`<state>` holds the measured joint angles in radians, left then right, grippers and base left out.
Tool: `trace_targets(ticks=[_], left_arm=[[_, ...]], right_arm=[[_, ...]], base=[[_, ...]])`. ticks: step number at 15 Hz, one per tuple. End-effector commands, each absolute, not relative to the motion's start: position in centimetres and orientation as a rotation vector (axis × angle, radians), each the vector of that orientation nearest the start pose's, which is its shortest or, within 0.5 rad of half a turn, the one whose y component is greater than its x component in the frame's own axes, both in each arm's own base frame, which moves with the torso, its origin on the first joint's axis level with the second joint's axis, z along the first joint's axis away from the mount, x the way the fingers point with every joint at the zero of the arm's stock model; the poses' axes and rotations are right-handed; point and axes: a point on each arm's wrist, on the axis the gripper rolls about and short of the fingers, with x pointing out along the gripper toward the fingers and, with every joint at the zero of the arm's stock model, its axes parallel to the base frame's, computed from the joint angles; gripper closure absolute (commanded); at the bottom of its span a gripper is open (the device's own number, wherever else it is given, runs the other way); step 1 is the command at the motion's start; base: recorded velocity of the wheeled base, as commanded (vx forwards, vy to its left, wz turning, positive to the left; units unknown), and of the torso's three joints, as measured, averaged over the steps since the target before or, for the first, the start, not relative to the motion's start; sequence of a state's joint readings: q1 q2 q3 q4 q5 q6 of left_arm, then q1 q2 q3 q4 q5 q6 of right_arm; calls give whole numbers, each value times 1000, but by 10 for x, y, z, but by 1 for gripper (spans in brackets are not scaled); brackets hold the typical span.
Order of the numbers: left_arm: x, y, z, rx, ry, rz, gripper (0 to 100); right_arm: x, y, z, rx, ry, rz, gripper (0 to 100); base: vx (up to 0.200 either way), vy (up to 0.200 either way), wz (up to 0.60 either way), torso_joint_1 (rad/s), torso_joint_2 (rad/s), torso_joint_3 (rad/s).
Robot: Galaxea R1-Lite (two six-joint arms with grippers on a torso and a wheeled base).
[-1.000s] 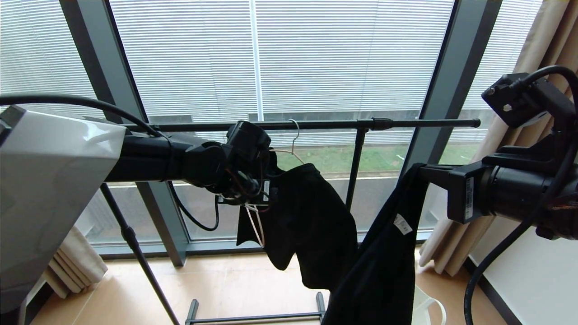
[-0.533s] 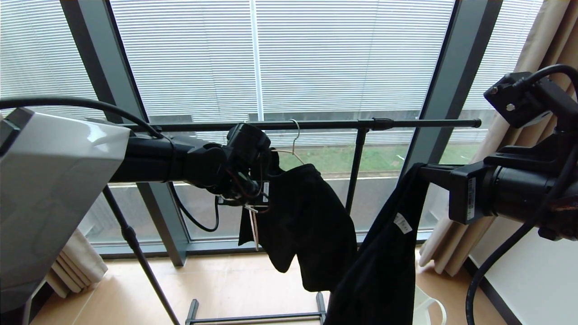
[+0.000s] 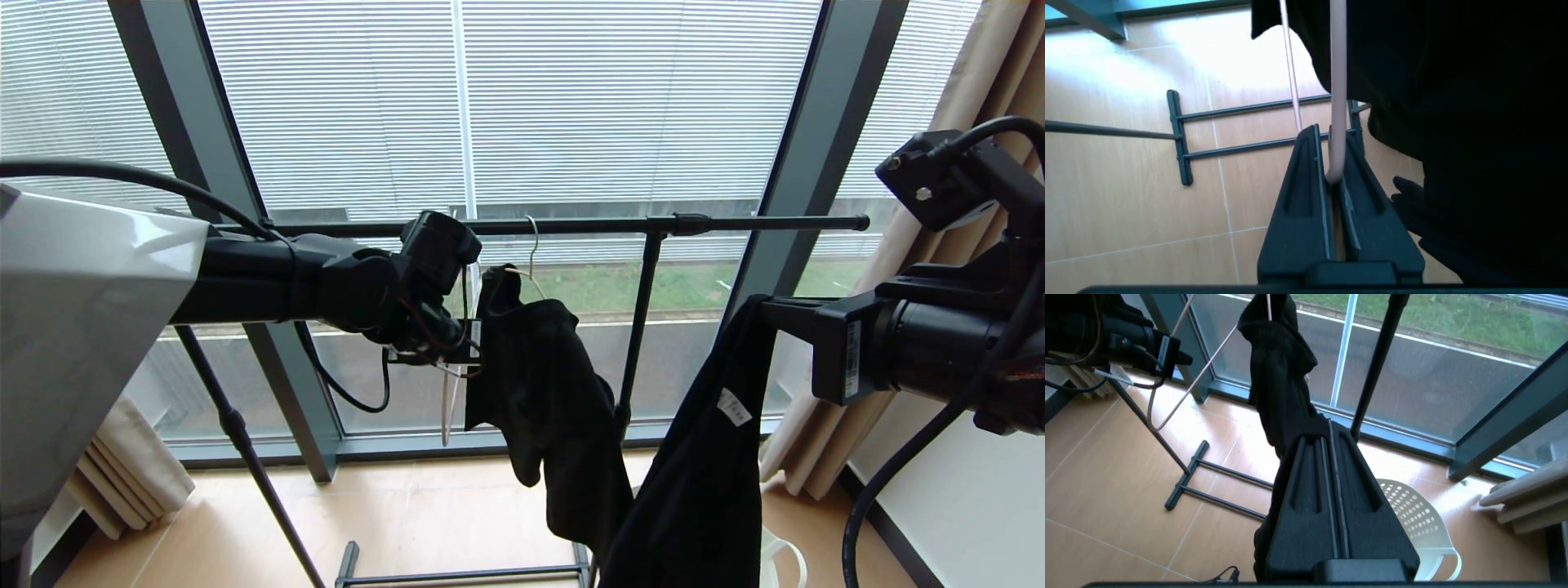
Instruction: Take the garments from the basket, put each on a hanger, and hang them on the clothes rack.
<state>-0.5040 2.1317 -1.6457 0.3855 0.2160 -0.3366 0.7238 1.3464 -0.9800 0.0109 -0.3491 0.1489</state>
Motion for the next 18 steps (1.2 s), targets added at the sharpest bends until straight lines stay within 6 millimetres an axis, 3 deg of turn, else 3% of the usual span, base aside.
trace_targets(ticks=[1, 8, 18], left_arm=[[361, -192, 175, -19, 820, -131, 100], [322, -173, 199, 59, 804, -173, 100], [250, -135, 210, 146, 770, -194, 100]], right_arm=[[168, 138, 263, -47, 351, 346, 100], [168, 138, 264, -50, 349, 345, 100], [168, 138, 263, -51, 352, 345, 100]], base=[[0, 0, 0, 0, 0, 0], [0, 0, 0, 0, 0, 0], [0, 0, 0, 0, 0, 0]])
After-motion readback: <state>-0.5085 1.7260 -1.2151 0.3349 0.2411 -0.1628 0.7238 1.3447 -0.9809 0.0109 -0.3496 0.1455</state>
